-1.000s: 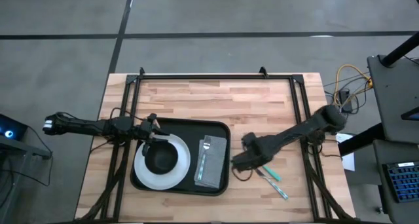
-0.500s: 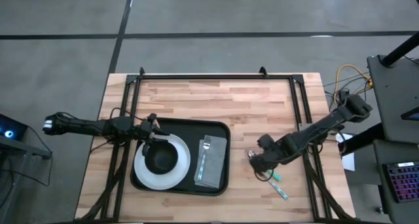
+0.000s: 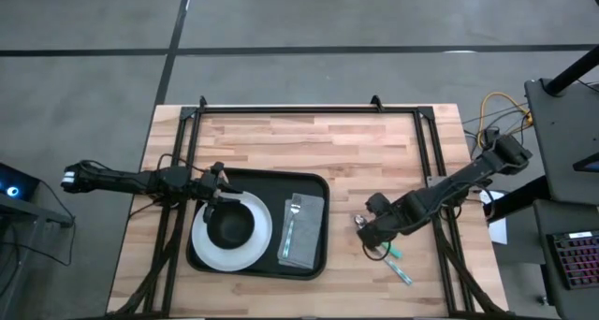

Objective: Set up tray
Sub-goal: Adjust the white fork

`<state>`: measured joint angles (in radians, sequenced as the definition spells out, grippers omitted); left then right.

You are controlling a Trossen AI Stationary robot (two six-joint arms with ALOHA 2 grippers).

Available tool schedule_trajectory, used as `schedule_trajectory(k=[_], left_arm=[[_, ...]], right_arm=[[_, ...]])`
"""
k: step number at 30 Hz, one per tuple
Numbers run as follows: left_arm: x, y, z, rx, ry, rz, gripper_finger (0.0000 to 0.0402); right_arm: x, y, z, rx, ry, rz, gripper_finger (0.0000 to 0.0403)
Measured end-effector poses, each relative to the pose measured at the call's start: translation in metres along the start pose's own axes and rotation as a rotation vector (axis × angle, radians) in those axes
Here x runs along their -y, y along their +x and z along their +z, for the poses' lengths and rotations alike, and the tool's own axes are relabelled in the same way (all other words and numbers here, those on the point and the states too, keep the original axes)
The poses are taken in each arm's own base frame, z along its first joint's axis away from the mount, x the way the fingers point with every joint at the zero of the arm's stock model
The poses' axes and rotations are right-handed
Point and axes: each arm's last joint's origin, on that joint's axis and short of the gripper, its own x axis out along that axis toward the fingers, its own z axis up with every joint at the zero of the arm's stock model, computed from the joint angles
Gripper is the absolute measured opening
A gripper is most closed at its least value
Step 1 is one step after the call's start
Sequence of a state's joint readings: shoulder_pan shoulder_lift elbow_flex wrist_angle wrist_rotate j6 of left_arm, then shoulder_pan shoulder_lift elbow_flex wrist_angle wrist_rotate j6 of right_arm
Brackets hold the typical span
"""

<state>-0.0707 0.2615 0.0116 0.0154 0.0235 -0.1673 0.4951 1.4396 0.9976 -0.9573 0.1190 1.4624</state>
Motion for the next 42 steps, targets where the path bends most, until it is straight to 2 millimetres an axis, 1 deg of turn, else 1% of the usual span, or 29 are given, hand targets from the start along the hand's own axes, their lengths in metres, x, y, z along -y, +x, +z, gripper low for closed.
schedule_trajectory(k=[5, 12, 16, 21, 26, 35, 42], left_arm=[[0.0, 0.0, 0.0, 0.0, 0.0, 0.0, 0.0115], [0.0, 0.0, 0.0, 0.0, 0.0, 0.0, 0.0115], [0.0, 0.0, 0.0, 0.0, 0.0, 0.001, 0.0115], [0.0, 0.0, 0.0, 0.0, 0.0, 0.0, 0.0115], [0.0, 0.0, 0.0, 0.0, 0.0, 0.0, 0.0115], [0.0, 0.0, 0.0, 0.0, 0.0, 0.0, 0.0115], [0.0, 0.0, 0.0, 0.0, 0.0, 0.0, 0.0115]], right_arm=[[-0.002, 0.0, -0.006, -0.027, -0.013, 0.018, 0.0208], [-0.005, -0.001, -0.016, -0.014, -0.006, 0.051, 0.0207], [-0.009, 0.0, -0.013, 0.042, -0.056, 0.08, 0.0205], [-0.008, 0.0, -0.01, 0.032, -0.07, 0.073, 0.0199], [-0.011, -0.001, -0.017, -0.014, -0.143, 0.112, 0.0193], [-0.009, 0.001, -0.03, -0.04, -0.069, 0.102, 0.0184], [-0.007, 0.005, -0.046, -0.075, -0.061, 0.12, 0.0183]])
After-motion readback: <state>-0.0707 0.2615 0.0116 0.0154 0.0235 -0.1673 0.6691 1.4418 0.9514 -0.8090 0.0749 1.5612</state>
